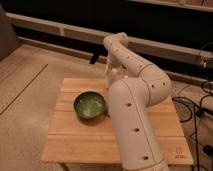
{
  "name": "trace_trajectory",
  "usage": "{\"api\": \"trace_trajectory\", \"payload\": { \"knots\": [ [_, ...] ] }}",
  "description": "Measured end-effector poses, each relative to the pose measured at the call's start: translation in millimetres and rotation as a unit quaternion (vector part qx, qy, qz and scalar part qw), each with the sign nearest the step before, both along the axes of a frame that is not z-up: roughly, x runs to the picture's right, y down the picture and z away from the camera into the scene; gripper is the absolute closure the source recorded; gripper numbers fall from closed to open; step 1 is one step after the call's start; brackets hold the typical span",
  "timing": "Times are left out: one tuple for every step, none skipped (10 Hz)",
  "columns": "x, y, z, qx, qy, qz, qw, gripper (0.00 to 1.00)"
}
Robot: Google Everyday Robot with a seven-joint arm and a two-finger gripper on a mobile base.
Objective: Place the ceramic cup over the eraser
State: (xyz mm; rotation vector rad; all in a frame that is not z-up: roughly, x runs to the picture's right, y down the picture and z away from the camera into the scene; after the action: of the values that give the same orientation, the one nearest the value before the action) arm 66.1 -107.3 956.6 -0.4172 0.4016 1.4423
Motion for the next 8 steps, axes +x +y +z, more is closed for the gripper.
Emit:
{"api": "trace_trajectory", "payload": {
  "knots": [
    [-1.6,-0.2,-0.1,-0.004,0.002,-0.004,1.0,0.62],
    [-1.8,-0.1,-0.2,-0.004,0.002,-0.004,1.0,0.57],
    [-2.0,-0.1,-0.2,-0.004,0.002,-0.005,1.0,0.56],
    [-2.3,-0.1,-0.2,-0.004,0.001,-0.005,1.0,0.56],
    [-2.4,-0.1,-0.2,-0.004,0.001,-0.005,1.0,0.56],
    [-2.3,-0.2,-0.1,-0.004,0.002,-0.005,1.0,0.56],
    [-2.4,-0.1,-0.1,-0.004,0.001,-0.005,1.0,0.56],
    [-2.5,-0.2,-0.1,-0.004,0.001,-0.005,1.0,0.56]
  ]
}}
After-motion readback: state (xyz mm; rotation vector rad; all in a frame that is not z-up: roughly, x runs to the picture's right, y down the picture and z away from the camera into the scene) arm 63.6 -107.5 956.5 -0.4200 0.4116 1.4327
